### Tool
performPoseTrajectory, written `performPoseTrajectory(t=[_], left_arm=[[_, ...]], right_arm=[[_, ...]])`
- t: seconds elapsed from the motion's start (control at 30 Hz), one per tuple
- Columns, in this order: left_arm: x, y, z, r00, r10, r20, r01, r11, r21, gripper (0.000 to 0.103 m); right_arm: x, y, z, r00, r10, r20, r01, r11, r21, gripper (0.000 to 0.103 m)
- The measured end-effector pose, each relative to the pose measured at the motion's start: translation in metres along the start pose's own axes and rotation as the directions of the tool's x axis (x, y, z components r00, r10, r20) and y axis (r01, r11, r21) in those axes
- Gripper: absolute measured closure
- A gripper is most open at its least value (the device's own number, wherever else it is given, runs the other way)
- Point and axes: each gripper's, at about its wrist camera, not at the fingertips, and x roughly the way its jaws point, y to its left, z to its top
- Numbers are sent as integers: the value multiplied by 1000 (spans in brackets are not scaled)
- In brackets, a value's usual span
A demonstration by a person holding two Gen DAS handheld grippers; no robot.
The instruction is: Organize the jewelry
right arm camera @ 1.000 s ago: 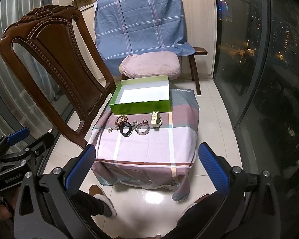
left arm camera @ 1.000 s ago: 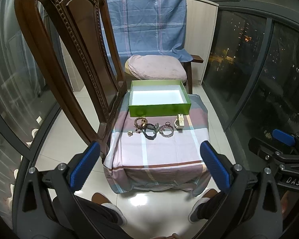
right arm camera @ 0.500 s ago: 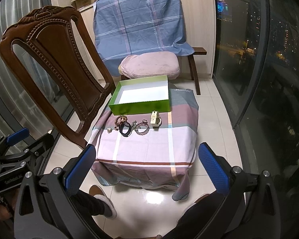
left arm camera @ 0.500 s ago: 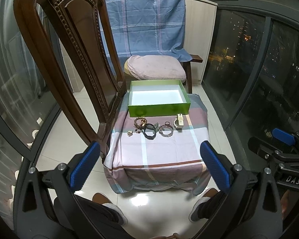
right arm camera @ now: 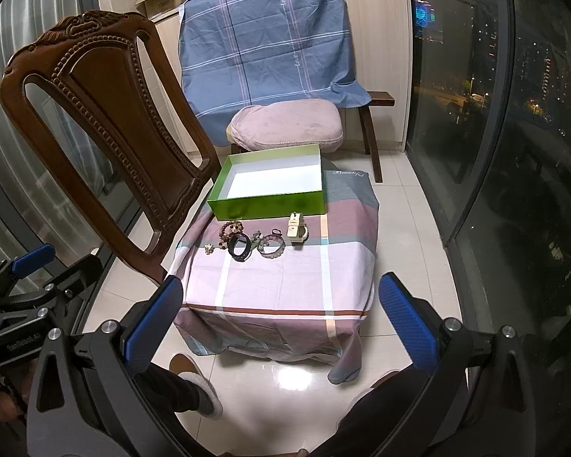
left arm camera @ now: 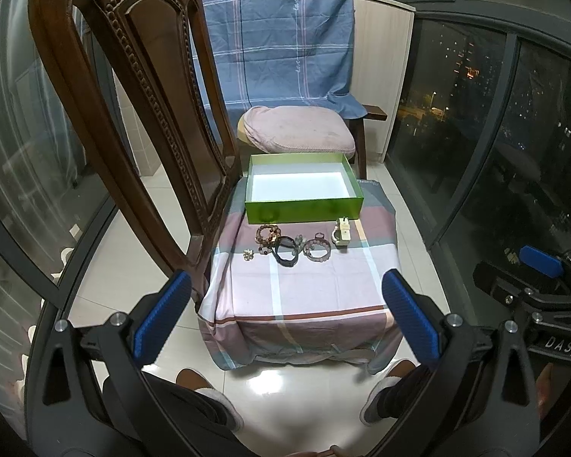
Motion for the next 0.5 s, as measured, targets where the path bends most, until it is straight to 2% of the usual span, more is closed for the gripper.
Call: performPoseTrajectory(t=[0.5], left_arm=[[6,-6,0,1000,-2,-22,3,1000,12,4]], right_arm=[[5,-3,0,1000,-2,-6,2,1000,12,3]])
